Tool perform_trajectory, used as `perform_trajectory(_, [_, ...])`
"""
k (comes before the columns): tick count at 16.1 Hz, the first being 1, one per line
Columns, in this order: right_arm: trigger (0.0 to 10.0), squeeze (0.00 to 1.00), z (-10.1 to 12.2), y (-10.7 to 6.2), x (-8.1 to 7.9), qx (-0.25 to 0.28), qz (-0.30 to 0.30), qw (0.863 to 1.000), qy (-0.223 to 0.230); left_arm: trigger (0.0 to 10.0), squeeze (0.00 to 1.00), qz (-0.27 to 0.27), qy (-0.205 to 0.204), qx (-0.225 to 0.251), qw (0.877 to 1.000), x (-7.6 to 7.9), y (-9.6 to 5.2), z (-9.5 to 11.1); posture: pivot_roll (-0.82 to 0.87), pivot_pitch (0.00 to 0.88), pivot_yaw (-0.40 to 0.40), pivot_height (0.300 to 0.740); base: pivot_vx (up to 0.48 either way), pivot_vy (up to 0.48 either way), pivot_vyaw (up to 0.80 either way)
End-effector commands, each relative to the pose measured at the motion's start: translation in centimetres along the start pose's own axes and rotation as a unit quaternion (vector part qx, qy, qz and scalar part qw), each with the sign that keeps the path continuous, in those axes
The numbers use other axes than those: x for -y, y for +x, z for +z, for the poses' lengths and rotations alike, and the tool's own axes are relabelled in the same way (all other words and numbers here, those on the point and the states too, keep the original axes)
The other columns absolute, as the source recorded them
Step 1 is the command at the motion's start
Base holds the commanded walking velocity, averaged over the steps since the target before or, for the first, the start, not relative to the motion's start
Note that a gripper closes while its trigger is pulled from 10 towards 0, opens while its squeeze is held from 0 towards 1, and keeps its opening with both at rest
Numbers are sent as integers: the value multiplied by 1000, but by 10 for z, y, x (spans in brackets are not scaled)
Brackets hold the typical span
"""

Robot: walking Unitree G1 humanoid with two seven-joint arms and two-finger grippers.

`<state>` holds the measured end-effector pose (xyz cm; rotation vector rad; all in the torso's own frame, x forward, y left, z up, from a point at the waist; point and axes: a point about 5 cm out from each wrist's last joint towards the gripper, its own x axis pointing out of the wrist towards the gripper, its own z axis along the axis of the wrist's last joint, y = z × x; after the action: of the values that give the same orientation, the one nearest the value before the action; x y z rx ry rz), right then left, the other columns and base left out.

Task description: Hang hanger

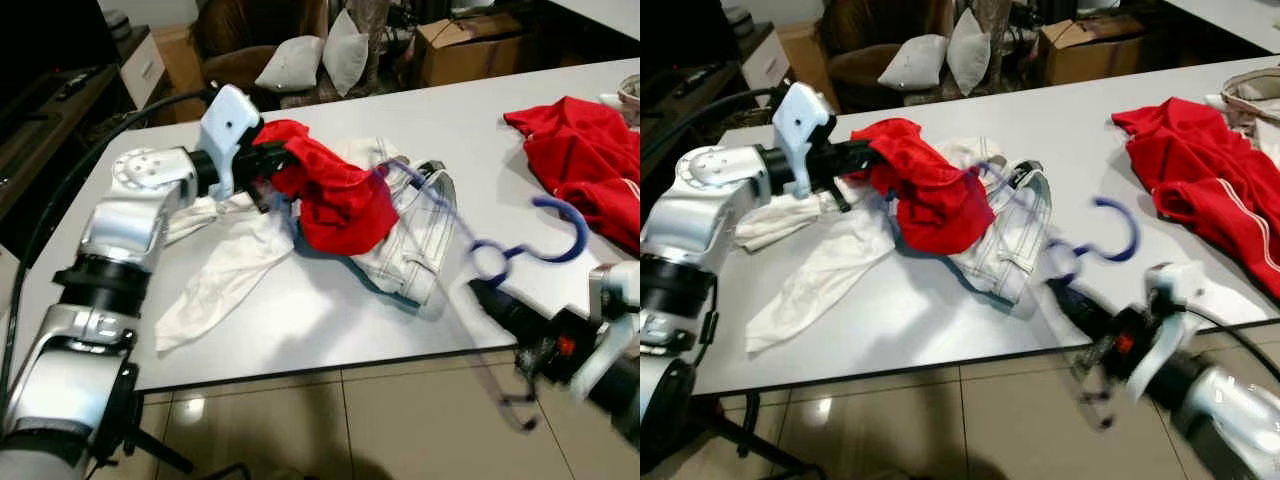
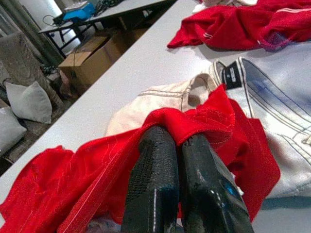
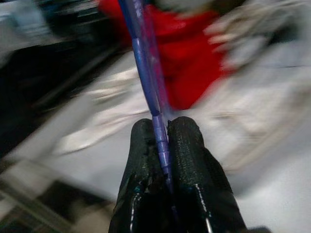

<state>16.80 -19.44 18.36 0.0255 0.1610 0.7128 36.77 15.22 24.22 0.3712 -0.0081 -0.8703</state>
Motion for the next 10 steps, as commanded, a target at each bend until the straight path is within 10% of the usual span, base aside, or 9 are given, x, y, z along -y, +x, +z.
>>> perform_trajectory(1, [10000,0,-4,2,-11,-11,42,999,20,0,0,12,5,10,1000,-6,-2,8,-134,0,184,740,0,0,0])
perform_trajectory(10, [10000,0,-28,28,2,-25,19,995,91,0,0,-1,26,18,999,-7,-11,22,-121,0,185,740,0,0,0])
